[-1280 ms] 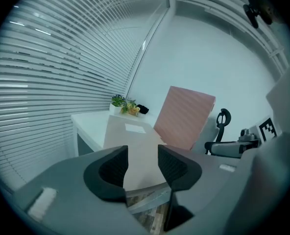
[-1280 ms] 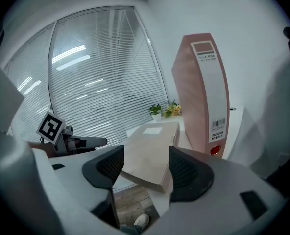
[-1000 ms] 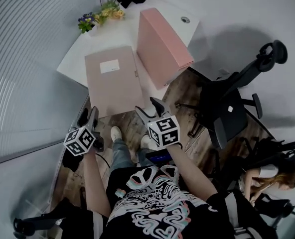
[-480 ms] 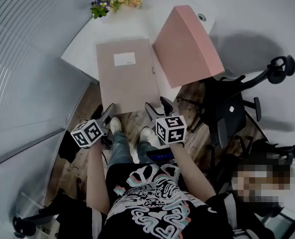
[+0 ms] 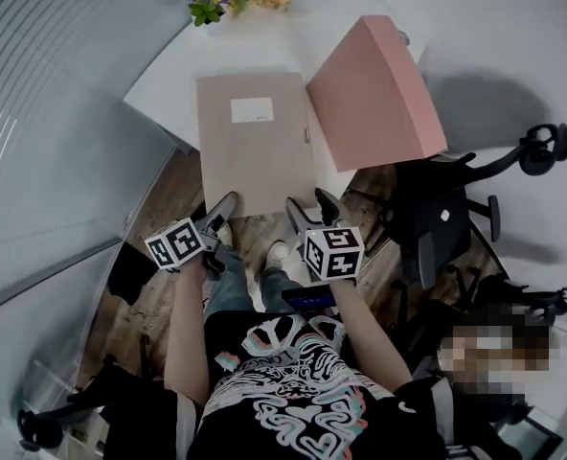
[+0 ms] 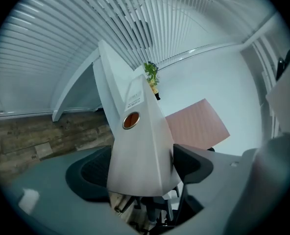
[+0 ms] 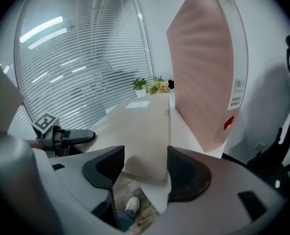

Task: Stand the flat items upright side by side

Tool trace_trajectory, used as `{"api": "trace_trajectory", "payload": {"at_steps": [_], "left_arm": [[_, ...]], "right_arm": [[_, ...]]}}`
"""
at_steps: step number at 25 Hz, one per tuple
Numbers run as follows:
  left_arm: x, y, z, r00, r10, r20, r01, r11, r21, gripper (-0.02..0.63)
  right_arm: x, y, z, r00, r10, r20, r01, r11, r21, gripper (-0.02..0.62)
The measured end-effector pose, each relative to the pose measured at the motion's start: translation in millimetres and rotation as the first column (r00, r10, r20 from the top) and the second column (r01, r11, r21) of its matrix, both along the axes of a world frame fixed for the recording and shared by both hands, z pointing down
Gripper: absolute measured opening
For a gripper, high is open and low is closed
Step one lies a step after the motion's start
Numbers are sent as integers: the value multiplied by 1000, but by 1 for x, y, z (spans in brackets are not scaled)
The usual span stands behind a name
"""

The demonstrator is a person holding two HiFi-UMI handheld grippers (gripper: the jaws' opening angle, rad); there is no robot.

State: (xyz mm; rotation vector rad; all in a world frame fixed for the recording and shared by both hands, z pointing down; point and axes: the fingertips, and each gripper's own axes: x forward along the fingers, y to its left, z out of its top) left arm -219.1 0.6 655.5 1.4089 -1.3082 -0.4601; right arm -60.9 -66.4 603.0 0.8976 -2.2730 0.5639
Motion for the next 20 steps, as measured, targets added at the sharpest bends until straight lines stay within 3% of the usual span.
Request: {"api": "trace_trajectory", "payload": {"at_steps": [5, 20], "left_arm": [[0, 0, -4, 1000, -2, -17, 2, 1000, -2, 367], [1, 4, -35, 1000, -2, 23, 1, 1000, 15, 341]], "right_arm": [[2, 0, 3, 999, -25, -39, 27, 999, 33, 252], [6, -2, -1, 999, -27, 18, 27, 999, 24, 247]]}}
